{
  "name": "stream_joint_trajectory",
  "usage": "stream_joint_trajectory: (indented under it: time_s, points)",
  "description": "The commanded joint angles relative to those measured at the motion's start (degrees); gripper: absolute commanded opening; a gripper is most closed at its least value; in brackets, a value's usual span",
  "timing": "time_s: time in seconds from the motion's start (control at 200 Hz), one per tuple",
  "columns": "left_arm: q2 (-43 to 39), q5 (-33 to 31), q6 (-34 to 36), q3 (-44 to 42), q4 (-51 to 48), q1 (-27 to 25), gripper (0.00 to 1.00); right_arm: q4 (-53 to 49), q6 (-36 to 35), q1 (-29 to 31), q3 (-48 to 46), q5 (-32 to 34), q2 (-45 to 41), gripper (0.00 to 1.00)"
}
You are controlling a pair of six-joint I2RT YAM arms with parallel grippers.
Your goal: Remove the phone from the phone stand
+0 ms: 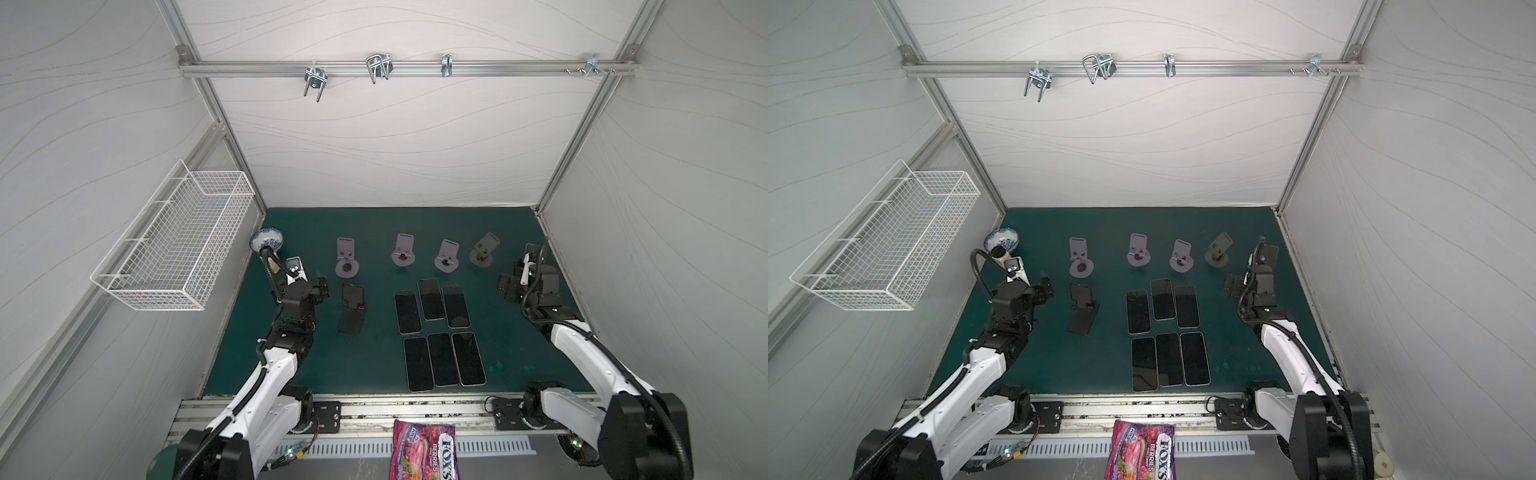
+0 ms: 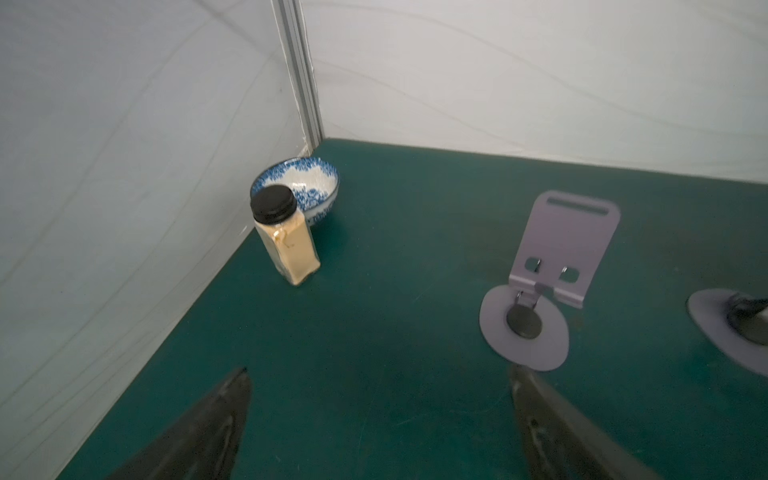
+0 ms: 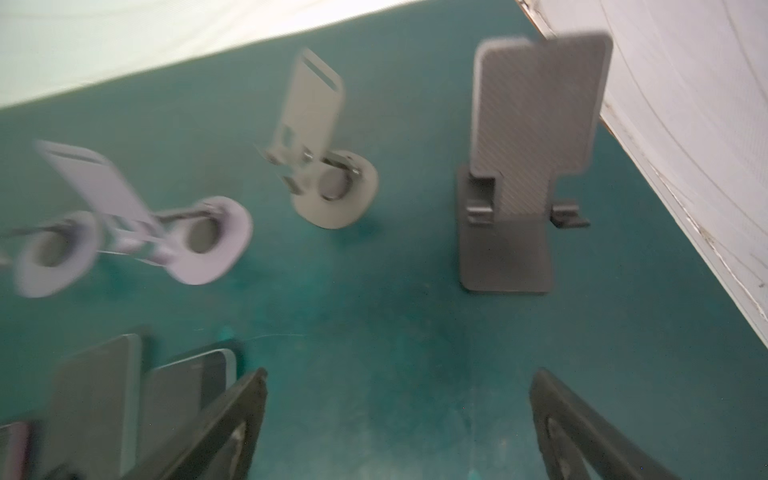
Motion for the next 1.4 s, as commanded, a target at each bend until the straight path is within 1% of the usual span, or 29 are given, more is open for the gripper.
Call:
stream_joint_trajectory:
  time_s: [0.0,0.035,0.12,0.175,0.2,0.22,0.25,0.28,0.335,0.39,0.42,0.445,0.465,0.545,0.61,0.68,0.75,0.8,0.835,0.9,0.97,1.04,1.13,1.17,1.185,1.255,1.28,1.335,1.395]
  points:
    - [3.1,-2.4,1.8,-1.5,16.0,1.3,0.98,19.6,-5.5,-1.5,-4.6,2.6,3.3,0.99]
    - [4.0,-1.7,0.7,-2.4,17.5,2.2,0.98,23.8,-5.8,-1.8,-6.1,1.4,4.7,0.99]
    - [6.9,3.0,-3.6,-5.0,22.9,4.3,0.98,34.7,-7.5,-1.9,-9.6,-2.1,9.0,0.99]
    - [11.5,5.6,-5.4,-6.9,30.2,4.9,0.97,41.9,-8.9,-2.0,-11.0,-4.4,13.0,0.99]
    - [14.1,5.4,-4.2,-7.5,35.5,5.0,0.96,43.6,-9.1,-1.9,-10.8,-5.5,14.4,0.99]
    - [14.9,5.7,-3.3,-7.6,37.8,5.0,0.96,44.0,-9.3,-1.9,-10.3,-6.8,15.1,0.99]
    - [14.4,7.7,-3.0,-7.4,37.0,5.0,0.96,44.4,-8.9,-2.1,-9.4,-8.8,16.8,0.99]
    - [14.1,9.0,-1.8,-6.5,35.5,5.2,0.96,47.1,-9.0,-2.1,-9.1,-10.4,19.4,0.99]
    - [15.9,10.8,1.7,-4.5,34.4,5.4,0.96,50.4,-10.4,-1.8,-8.3,-13.0,24.9,0.99]
    - [18.4,10.9,3.4,-3.1,35.2,5.6,0.96,58.3,-10.7,-1.5,-9.2,-14.3,29.6,0.99]
    - [19.0,11.4,3.3,-2.8,35.5,5.6,0.96,57.4,-11.3,-1.7,-9.5,-16.0,28.5,0.99]
    - [19.1,12.4,3.1,-2.8,35.7,5.7,0.96,53.3,-11.6,-1.7,-9.1,-15.8,26.7,0.99]
    - [19.5,12.9,2.9,-2.6,36.0,5.8,0.96,52.6,-11.7,-1.7,-9.2,-15.8,26.4,0.99]
    - [22.2,14.8,3.2,-1.5,38.0,5.9,0.96,61.8,-11.4,-2.1,-12.1,-16.2,28.7,0.99]
    - [23.4,16.8,4.4,0.0,37.7,6.0,0.96,58.2,-10.2,-3.3,-11.7,-16.6,27.0,0.99]
    - [23.8,20.2,5.4,1.6,35.1,6.2,0.96,56.5,-8.1,-4.5,-10.2,-16.5,27.8,0.99]
    - [22.4,22.1,6.1,3.7,27.7,6.2,0.96,52.4,-7.3,-5.3,-8.2,-17.5,27.6,0.99]
    - [21.3,21.8,5.0,5.6,19.9,6.6,0.96,52.5,-7.6,-5.3,-7.9,-18.3,28.0,0.99]
    - [21.2,22.1,3.9,6.0,17.7,7.2,0.96,52.3,-7.5,-5.3,-8.0,-18.2,27.8,0.99]
    - [23.0,23.4,1.7,4.2,21.0,8.5,0.96,52.5,-7.6,-5.3,-8.0,-18.2,27.9,0.99]
    - [26.1,22.2,0.4,2.8,25.0,9.6,0.96,52.3,-7.5,-5.3,-7.9,-18.2,27.8,0.99]
    - [28.6,24.2,-1.2,2.0,28.5,11.3,0.96,52.3,-7.6,-5.3,-8.0,-18.3,27.8,0.99]
    - [33.4,25.9,-1.8,-0.5,36.7,12.1,0.96,52.8,-7.5,-5.4,-8.1,-18.7,27.8,0.99]
    - [37.1,25.7,-1.6,-2.6,46.2,12.1,0.96,52.8,-7.5,-5.6,-8.2,-19.0,27.9,0.99]
    - [37.4,25.7,-1.7,-2.9,47.8,12.2,0.96,52.8,-7.4,-5.5,-8.2,-19.1,27.9,0.99]
    - [33.9,22.6,-3.3,-1.0,37.6,12.2,0.98,52.3,-7.2,-5.6,-7.9,-18.7,28.0,0.99]
    - [34.4,19.7,-4.2,-0.5,37.3,12.1,0.98,51.6,-6.6,-5.6,-7.4,-18.1,28.1,0.99]
    - [36.2,18.7,-3.8,0.1,39.7,11.8,0.99,49.1,-7.4,-4.7,-5.8,-16.5,28.5,0.99]
    - [35.4,15.7,-3.7,2.0,34.4,10.6,0.99,46.7,-8.5,-3.2,-4.5,-14.0,28.4,0.99]
